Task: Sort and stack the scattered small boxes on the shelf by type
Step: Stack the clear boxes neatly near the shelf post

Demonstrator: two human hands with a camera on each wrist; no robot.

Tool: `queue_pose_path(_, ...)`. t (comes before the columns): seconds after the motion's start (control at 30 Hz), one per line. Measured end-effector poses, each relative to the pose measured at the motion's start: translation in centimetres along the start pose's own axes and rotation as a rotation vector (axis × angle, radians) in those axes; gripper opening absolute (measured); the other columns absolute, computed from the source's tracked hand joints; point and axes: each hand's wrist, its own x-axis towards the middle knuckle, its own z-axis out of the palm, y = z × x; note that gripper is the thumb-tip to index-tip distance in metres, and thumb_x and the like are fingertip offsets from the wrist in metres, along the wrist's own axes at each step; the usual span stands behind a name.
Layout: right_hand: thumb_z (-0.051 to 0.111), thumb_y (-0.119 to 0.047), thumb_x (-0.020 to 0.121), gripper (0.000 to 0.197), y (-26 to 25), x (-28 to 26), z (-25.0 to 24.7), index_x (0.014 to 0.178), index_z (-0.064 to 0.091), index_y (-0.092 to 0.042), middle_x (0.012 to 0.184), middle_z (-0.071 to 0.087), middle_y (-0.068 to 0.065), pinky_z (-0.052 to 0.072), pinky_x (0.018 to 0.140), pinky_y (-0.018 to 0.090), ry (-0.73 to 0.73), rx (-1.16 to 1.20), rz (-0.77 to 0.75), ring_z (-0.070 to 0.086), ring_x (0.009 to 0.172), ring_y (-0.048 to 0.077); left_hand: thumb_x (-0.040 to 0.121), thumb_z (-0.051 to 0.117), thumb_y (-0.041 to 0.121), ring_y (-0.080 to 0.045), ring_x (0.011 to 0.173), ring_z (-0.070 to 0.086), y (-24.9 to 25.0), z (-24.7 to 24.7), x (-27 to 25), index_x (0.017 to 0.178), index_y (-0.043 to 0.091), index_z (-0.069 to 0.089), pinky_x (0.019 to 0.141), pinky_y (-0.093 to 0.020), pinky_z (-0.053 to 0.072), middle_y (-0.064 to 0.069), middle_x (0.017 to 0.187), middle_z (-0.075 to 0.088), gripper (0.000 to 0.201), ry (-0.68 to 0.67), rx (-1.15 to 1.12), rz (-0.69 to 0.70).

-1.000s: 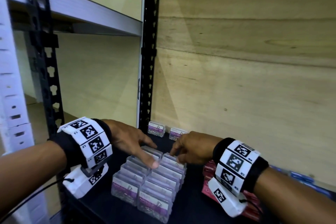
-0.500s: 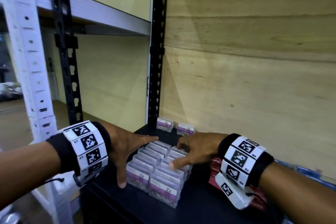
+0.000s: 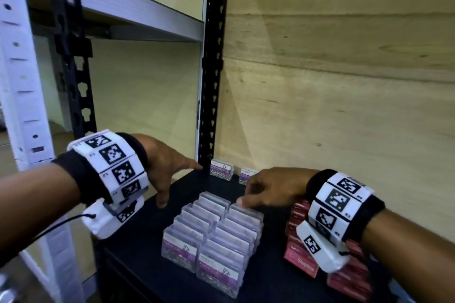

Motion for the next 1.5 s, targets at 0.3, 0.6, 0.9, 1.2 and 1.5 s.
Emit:
queue_pose_path(0.3, 0.065, -0.046, 0.091, 0.044, 4.4, 6.1, -3.3, 0.127, 0.057, -0.024, 0.124, 0.061, -0.002, 0.047, 0.088, 0.030, 0.168, -0.196, 0.083, 0.058, 0.109, 0.019, 0.098, 0.055, 0.038, -0.015, 0.123, 0.052, -1.1, -3.1, 8.4, 0.144, 0.031, 0.043, 0.095, -0.028, 0.041, 0.005, 0.143, 0.049, 0.048, 0.332, -0.088, 0.121)
queue_pose_path(0.6, 0.068, -0.036, 0.091, 0.041, 5.8, 10.6, -2.9, 0.128, 0.057, -0.023, 0.124, 0.062, -0.002, 0.044, 0.081, 0.027, 0.103, -0.207, 0.106, 0.059, 0.106, 0.019, 0.096, 0.059, 0.033, -0.014, 0.108, 0.057, -0.3, -3.7, 16.2, 0.142, 0.033, 0.046, 0.088, -0.025, 0.043, 0.003, 0.131, 0.058, 0.048, 0.335, -0.129, 0.233)
queue_pose_path(0.9, 0.073, -0.027, 0.088, 0.039, 5.8, 11.3, -2.7, 0.124, 0.058, -0.025, 0.118, 0.062, -0.003, 0.044, 0.078, 0.026, 0.089, -0.191, 0.101, 0.056, 0.096, 0.016, 0.095, 0.063, 0.022, -0.013, 0.097, 0.058, -0.1, -3.6, 17.9, 0.132, 0.027, 0.058, 0.077, -0.018, 0.037, 0.004, 0.119, 0.064, 0.038, 0.304, -0.105, 0.263)
queue_pose_path(1.2, 0.075, -0.032, 0.085, 0.039, 4.5, 8.0, -2.0, 0.121, 0.060, -0.031, 0.113, 0.068, -0.006, 0.050, 0.095, 0.033, 0.001, -0.072, 0.074, 0.062, 0.104, 0.015, 0.091, 0.068, 0.024, 0.004, 0.083, 0.056, -0.1, -2.2, 14.8, 0.125, 0.037, 0.064, 0.071, -0.011, 0.040, 0.012, 0.115, 0.066, 0.036, 0.185, -0.229, 0.351)
queue_pose_path(1.5, 0.073, -0.030, 0.086, 0.038, 2.5, 4.2, -0.7, 0.122, 0.061, -0.030, 0.115, 0.068, -0.007, 0.050, 0.095, 0.033, -0.019, -0.035, 0.024, 0.062, 0.104, 0.014, 0.094, 0.063, 0.024, -0.004, 0.108, 0.060, 1.1, -0.5, 11.0, 0.128, 0.039, 0.062, 0.096, -0.024, 0.046, 0.017, 0.124, 0.065, 0.037, 0.181, -0.175, 0.411)
